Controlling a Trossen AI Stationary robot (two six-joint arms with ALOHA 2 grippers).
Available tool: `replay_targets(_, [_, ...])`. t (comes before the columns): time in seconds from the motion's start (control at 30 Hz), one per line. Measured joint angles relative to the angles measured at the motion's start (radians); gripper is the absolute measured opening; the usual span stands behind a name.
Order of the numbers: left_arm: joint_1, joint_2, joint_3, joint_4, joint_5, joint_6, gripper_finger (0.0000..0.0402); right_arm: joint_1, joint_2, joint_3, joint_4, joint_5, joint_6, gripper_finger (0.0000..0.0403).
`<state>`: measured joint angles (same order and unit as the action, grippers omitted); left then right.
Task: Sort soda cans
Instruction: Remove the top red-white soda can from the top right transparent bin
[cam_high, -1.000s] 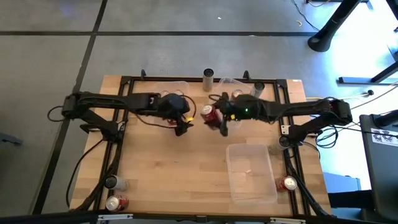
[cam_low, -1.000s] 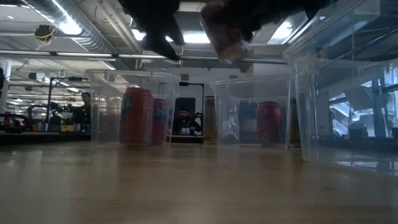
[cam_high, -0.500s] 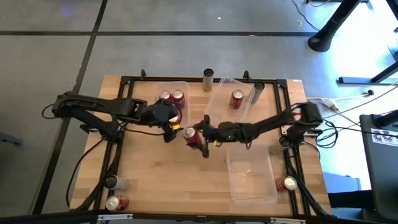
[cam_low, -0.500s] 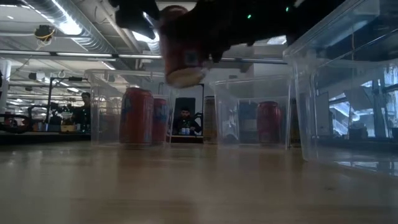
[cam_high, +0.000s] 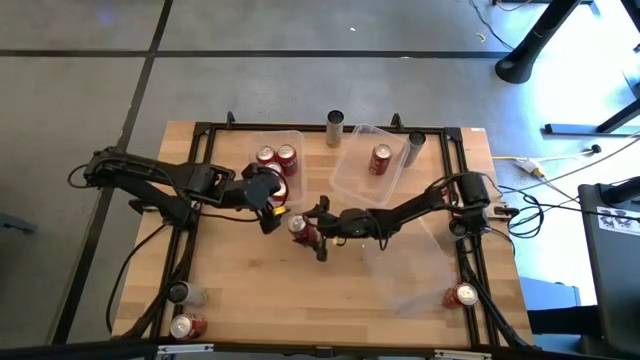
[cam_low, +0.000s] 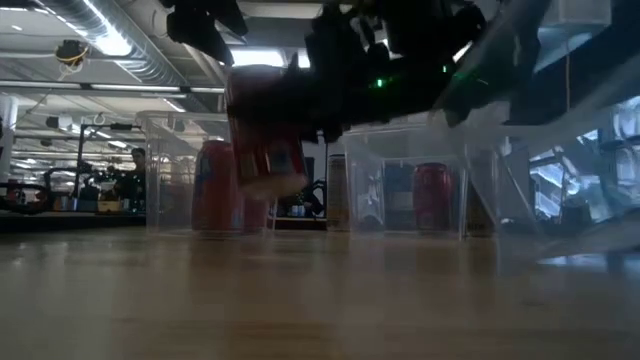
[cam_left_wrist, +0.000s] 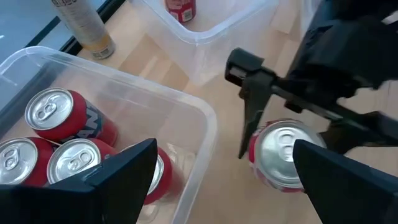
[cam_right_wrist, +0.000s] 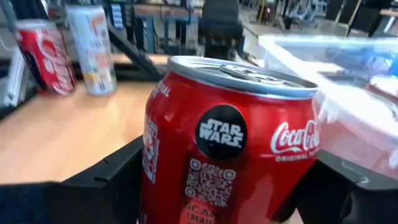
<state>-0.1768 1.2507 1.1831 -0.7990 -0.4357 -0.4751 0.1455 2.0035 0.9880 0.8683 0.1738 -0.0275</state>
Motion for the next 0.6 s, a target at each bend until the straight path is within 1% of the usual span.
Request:
replay_targets(0.13, [0.000, 0.000, 0.000, -0.001, -0.021, 0.002, 0.0363, 0.000, -0.003, 0.002, -0.001, 0.005, 0.000, 0.0305])
replay_targets(0.37, [0.000, 0.000, 0.000, -0.001, -0.023, 0.010, 0.0363, -0.002, -0.004, 0.001, -0.002, 0.009, 0.000, 0.0305])
replay_targets(0.6, [0.000, 0.001, 0.000, -0.004, -0.023, 0.020, 0.0363, -0.001, -0.071, 0.010, -0.017, 0.020, -0.004, 0.0305])
